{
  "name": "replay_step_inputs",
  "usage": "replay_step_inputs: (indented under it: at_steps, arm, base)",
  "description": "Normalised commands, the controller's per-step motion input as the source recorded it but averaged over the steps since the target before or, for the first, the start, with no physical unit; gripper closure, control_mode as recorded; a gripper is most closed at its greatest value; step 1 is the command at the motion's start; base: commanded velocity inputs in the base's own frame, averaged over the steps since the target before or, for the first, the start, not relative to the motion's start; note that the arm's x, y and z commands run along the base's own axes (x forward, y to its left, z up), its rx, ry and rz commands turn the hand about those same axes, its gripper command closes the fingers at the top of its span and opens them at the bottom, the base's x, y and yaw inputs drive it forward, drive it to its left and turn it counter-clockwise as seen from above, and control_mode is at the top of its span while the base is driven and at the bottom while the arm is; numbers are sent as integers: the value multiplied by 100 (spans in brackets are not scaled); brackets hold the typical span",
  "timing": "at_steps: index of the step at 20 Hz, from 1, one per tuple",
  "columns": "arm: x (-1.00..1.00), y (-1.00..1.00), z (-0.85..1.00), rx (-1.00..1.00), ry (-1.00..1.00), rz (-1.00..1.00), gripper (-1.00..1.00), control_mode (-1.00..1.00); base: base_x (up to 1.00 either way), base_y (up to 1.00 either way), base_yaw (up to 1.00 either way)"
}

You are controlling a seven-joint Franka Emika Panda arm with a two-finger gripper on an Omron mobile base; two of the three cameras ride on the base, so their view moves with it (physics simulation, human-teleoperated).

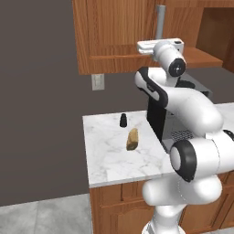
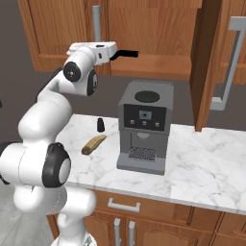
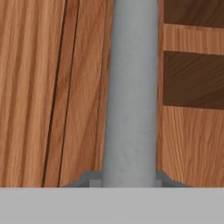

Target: Pick the pan from the cabinet and place it on the stove. Then turn on the stove burner for the pan.

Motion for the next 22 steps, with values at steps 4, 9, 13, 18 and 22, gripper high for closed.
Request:
replay_step_inputs:
  at_steps: [4,9,13,18,22]
  arm:
    - [-9,14,-14,-2,5,0,100,-100]
    - [-59,31,-3,0,1,0,100,-100]
    - [-87,35,-3,0,0,0,100,-100]
    - [-93,48,-9,1,3,0,100,-100]
    - [-93,70,-11,0,6,0,100,-100]
  base:
    - [0,0,0]
    - [0,0,0]
    - [0,0,0]
    - [0,0,0]
    - [0,0,0]
